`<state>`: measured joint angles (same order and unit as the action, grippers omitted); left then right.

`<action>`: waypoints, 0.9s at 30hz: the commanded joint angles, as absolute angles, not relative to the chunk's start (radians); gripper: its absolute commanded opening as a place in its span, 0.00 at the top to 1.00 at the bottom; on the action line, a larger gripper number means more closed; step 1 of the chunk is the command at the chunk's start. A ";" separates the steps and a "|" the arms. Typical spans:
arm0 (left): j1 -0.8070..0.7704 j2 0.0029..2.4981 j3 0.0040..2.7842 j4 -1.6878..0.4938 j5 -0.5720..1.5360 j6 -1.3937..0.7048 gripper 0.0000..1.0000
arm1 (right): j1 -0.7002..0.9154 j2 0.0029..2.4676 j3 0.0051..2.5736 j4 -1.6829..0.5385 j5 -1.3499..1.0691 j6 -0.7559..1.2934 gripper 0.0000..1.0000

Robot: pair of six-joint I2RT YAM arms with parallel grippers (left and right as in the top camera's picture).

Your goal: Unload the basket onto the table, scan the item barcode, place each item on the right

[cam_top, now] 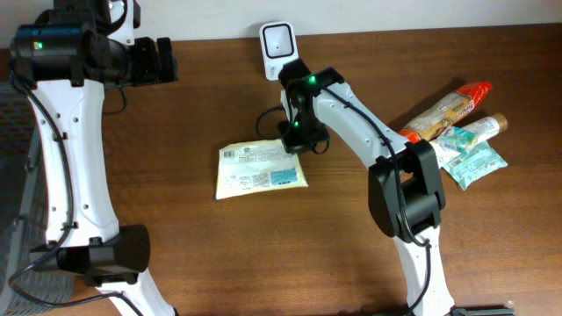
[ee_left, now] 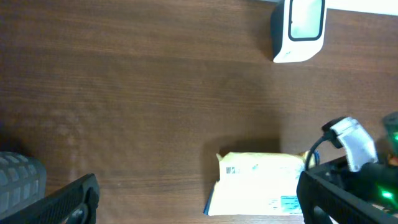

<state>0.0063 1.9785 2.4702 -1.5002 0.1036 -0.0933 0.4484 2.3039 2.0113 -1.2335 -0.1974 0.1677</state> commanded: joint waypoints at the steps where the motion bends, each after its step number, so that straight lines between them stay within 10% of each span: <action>1: 0.012 1.972 2.479 -1.498 0.104 -0.077 0.01 | 0.452 2.288 2.140 -1.375 0.112 0.083 0.96; 19: 0.012 1.972 2.479 -1.498 0.104 -0.077 0.01 | 0.611 2.447 2.185 -1.447 0.366 0.258 0.96; 27: 0.012 1.972 2.479 -1.498 0.104 -0.077 0.01 | 0.435 2.447 2.410 -1.516 -0.207 -0.213 0.48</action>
<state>0.0063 1.9785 2.4702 -1.5002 0.1036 -0.0933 0.4408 2.4718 2.3627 -1.4990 0.0216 -0.1017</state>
